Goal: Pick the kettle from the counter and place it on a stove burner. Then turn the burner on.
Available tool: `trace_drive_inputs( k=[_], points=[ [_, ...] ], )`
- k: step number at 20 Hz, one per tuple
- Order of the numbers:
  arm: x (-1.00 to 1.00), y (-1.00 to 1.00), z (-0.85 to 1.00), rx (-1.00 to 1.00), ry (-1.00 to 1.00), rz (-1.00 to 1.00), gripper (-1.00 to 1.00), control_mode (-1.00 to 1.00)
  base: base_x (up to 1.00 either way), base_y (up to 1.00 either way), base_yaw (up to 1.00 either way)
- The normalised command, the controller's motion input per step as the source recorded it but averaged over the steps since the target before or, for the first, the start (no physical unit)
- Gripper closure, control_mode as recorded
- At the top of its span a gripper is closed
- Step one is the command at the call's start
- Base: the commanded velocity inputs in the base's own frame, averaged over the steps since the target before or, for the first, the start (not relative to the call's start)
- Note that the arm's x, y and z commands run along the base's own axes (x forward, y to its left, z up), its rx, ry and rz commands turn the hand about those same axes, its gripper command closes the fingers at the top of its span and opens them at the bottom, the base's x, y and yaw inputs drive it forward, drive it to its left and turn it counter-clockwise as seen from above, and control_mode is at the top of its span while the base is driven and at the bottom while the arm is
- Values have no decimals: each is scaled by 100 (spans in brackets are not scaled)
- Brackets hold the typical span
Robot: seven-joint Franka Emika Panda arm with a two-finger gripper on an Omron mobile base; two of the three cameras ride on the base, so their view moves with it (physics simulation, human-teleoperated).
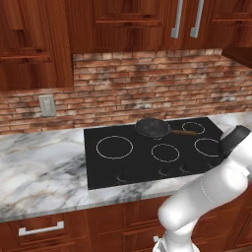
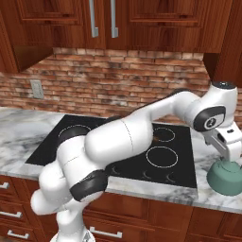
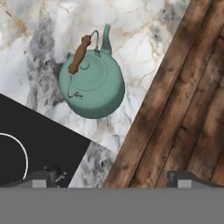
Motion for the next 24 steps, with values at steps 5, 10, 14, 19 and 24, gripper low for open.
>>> trace_drive_inputs(
  k=[5,10,14,19,24],
  points=[
    [21,0,-44,-11,0,0,-100,-100,0,0,0],
    [19,-13,-16,-1,0,0,-100,-100,0,0,0],
    [17,-22,-10,0,0,0,-100,-100,0,0,0],
    [16,-25,-10,0,0,0,-100,-100,0,0,0],
    [23,-20,-9,0,0,0,-100,-100,0,0,0]
  ],
)
